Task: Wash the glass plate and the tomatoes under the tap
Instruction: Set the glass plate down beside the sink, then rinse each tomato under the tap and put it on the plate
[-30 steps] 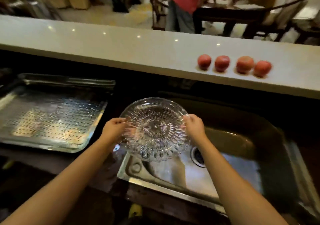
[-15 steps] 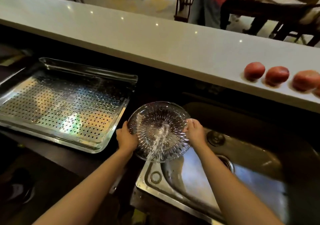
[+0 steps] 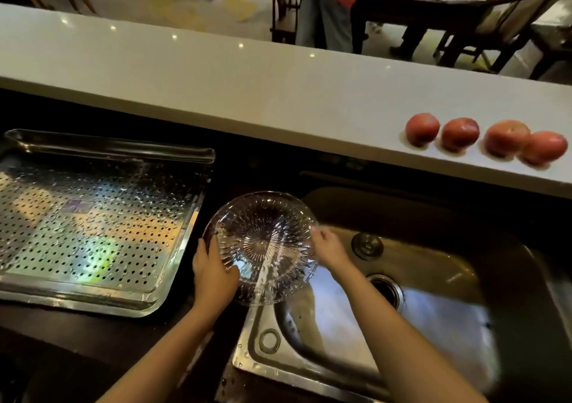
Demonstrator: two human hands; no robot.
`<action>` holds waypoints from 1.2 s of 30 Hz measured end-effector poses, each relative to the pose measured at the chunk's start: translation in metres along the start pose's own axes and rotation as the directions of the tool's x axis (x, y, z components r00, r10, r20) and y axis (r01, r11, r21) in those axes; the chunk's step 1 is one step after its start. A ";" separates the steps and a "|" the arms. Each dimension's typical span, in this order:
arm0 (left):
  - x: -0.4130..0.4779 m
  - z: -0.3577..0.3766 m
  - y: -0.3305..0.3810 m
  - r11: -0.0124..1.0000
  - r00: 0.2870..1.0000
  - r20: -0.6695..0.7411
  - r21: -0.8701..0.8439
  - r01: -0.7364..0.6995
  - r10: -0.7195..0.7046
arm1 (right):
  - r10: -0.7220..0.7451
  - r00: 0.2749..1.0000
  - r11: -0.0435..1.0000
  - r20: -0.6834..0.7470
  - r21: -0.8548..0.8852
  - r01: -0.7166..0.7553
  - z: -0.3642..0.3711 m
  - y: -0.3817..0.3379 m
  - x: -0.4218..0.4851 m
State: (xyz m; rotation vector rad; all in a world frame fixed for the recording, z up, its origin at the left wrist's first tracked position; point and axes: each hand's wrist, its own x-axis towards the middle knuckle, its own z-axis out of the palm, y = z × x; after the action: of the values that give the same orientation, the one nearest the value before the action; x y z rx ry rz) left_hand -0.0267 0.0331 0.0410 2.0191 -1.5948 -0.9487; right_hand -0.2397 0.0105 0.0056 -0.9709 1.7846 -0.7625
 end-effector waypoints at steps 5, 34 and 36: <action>-0.023 -0.019 0.082 0.895 0.901 -0.011 -0.114 -0.431 0.433 | -0.284 0.899 0.921 -0.334 -0.357 0.158 -0.062 -0.032 -0.041; 0.005 0.044 0.292 0.606 0.598 0.120 -0.261 -0.751 0.792 | -0.481 0.722 0.671 -0.498 -0.739 -0.062 -0.189 -0.041 -0.068; -0.014 0.041 0.285 0.580 0.568 0.146 -0.335 -0.742 0.810 | -0.492 0.739 0.668 -0.460 -0.744 -0.018 -0.195 -0.041 -0.072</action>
State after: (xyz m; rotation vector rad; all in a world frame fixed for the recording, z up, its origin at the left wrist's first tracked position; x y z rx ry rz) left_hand -0.2538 -0.0271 0.2084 0.8085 -2.1139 -0.9969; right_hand -0.3899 0.0686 0.1425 -1.6538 2.7018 -0.5898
